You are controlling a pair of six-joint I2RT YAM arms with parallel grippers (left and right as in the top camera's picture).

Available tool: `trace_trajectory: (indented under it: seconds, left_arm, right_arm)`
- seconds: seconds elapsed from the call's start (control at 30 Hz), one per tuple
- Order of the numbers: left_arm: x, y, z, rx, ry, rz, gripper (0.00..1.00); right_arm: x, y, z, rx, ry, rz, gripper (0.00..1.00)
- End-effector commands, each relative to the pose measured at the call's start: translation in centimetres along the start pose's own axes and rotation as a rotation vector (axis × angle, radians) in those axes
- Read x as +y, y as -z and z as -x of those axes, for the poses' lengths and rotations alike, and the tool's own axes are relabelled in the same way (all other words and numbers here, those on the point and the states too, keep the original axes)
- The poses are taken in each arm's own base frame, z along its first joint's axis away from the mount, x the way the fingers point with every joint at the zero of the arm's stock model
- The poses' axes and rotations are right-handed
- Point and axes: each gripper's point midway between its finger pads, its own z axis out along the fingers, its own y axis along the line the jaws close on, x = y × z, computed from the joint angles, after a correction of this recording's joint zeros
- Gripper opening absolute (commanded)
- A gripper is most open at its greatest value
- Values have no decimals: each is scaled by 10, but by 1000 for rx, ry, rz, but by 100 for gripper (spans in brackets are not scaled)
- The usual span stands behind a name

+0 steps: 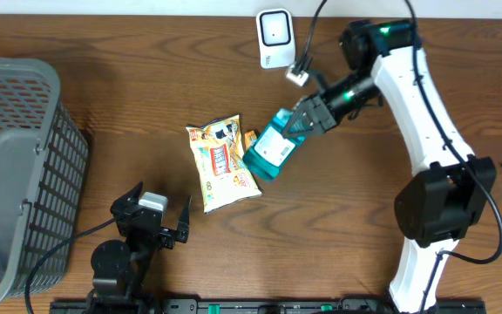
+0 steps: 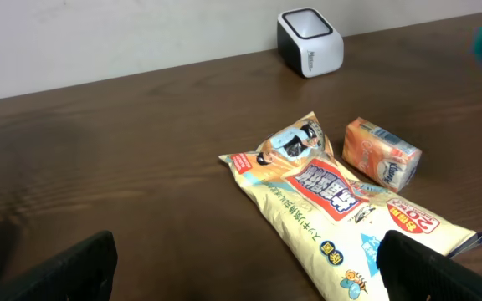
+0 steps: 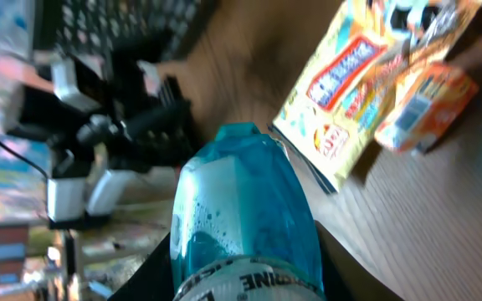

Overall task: Scan the item barcode
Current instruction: 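Lift the bottle and tilt it, turning the label upward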

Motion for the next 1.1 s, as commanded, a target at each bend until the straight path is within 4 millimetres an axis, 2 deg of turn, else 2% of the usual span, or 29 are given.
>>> trace_trajectory:
  seconds: [0.0,0.33,0.57,0.67,0.87,1.07]
  left_arm:
    - [-4,-2,-12,35,9,-19,98]
    - [-4,-2,-12,35,9,-19,98]
    - [-4,-2,-12,35,9,-19,98]
    - [-4,-2,-12,35,9,-19,98]
    - [-4,-2,-12,35,9,-19,98]
    - [-4,-2,-12,35,9,-19,98]
  right_arm:
    - [38,20,22,-147,-27,129,1]
    - [79,45,21,-212,-62,133,1]
    - [121,62,10,-254,7,98,1]
    - [131,67,1,-259,37,62,1]
    - [145,64,-24,-252,58,40,1]
    - [139,47,-54,-211,66,59,1]
